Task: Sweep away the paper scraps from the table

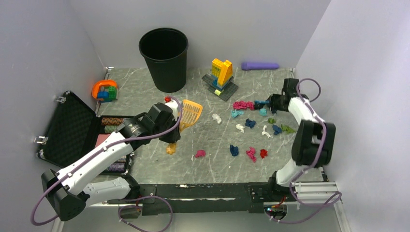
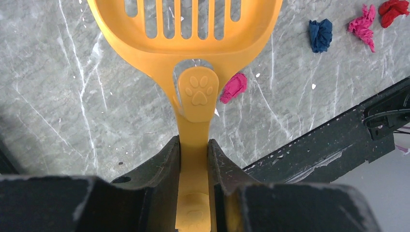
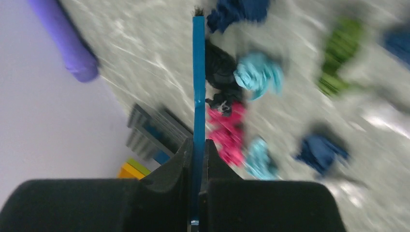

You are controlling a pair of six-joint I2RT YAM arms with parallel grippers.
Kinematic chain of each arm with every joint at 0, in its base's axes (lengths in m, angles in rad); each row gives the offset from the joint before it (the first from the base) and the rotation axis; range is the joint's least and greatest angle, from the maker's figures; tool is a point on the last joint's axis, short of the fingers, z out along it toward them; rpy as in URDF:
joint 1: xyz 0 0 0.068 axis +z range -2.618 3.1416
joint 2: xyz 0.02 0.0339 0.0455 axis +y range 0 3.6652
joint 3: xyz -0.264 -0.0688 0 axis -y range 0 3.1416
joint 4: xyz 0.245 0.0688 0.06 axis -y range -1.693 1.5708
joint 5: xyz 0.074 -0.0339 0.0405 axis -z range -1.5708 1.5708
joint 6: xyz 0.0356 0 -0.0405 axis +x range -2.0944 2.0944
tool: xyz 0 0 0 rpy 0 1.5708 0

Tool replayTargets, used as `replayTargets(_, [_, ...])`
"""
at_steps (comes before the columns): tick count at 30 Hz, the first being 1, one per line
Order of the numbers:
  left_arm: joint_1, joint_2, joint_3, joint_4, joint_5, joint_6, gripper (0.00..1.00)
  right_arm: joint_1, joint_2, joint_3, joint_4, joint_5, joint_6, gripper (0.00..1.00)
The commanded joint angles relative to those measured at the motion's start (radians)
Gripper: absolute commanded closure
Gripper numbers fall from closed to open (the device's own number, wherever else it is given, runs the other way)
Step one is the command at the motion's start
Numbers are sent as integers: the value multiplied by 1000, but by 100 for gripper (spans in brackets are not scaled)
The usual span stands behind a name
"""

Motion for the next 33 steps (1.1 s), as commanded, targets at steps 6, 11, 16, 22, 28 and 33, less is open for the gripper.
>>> replayTargets(6, [-3,-63,-51,57,85,25,76,97,-486,-281,-199,-44,100,100])
replayTargets(11, [-3,-78,-59,66,96,43,76,47,-583,-152,-300,67,-141,100])
replayTargets(16, [-3,-110,-74,75,94,51,76,41,-410,263,-580,224,-615,100])
replayTargets(22, [-4,-147,-96,93,139,45,75,64,-99,628,-889,465,-1005,100])
replayTargets(28, [-4,-128,-81,82,163,78,75,155,83,640,-867,766,-1300,100])
replayTargets(33, [-3,-105,-40,48,135,101,75,231,217,569,-789,845,-1453,100])
